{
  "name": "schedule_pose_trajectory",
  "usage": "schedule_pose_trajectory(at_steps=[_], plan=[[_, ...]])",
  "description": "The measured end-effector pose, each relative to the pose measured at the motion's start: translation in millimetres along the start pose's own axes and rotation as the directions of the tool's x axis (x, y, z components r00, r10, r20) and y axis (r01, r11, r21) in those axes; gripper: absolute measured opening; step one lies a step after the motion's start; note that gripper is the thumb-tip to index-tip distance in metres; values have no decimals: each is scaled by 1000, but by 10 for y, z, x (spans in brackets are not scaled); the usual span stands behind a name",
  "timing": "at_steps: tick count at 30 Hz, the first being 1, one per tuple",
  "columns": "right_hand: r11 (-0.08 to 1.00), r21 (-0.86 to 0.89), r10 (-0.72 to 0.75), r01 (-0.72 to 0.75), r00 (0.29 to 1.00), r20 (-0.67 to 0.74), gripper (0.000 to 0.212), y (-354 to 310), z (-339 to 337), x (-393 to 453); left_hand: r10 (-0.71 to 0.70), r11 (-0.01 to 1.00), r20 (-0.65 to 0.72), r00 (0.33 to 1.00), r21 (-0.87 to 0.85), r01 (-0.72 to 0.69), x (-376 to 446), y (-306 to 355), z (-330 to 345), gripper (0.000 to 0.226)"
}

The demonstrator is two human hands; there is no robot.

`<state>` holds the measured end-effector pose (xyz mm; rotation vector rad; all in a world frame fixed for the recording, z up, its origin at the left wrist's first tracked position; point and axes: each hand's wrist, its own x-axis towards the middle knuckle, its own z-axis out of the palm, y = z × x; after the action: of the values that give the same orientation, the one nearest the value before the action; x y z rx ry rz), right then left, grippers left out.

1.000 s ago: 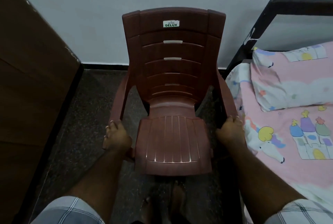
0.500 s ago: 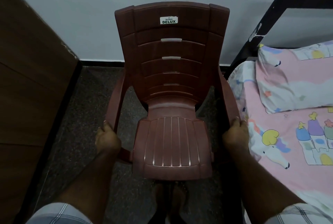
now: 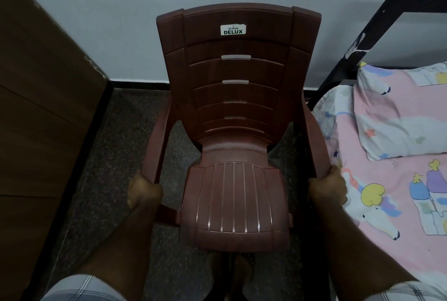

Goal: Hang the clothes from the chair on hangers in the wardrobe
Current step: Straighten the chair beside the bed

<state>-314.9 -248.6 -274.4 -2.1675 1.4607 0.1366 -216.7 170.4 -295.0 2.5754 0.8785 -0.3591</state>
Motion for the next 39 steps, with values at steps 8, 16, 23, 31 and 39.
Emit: schedule_pose_trajectory(at_steps=[8, 16, 23, 31, 39], plan=[[996, 62, -55, 59, 997, -59, 55, -158, -120, 59, -2, 997, -41, 999, -80, -2, 0, 318, -156, 45], [988, 109, -91, 106, 986, -138, 49, -719, -365, 348, 53, 991, -47, 998, -121, -58, 393, 1022, -335, 42], [986, 147, -52, 76, 986, -159, 51, -1494, -333, 857, 97, 983, -33, 995, -152, -100, 1071, 1837, -350, 45], [978, 187, -59, 89, 985, -164, 48, -2196, -76, 1495, 128, 978, -36, 991, -160, -132, 1716, 2621, -289, 38], [974, 218, -31, 59, 991, -133, 62, -2546, 78, 1863, 127, 978, -7, 992, -167, -126, 2065, 3017, -179, 43]])
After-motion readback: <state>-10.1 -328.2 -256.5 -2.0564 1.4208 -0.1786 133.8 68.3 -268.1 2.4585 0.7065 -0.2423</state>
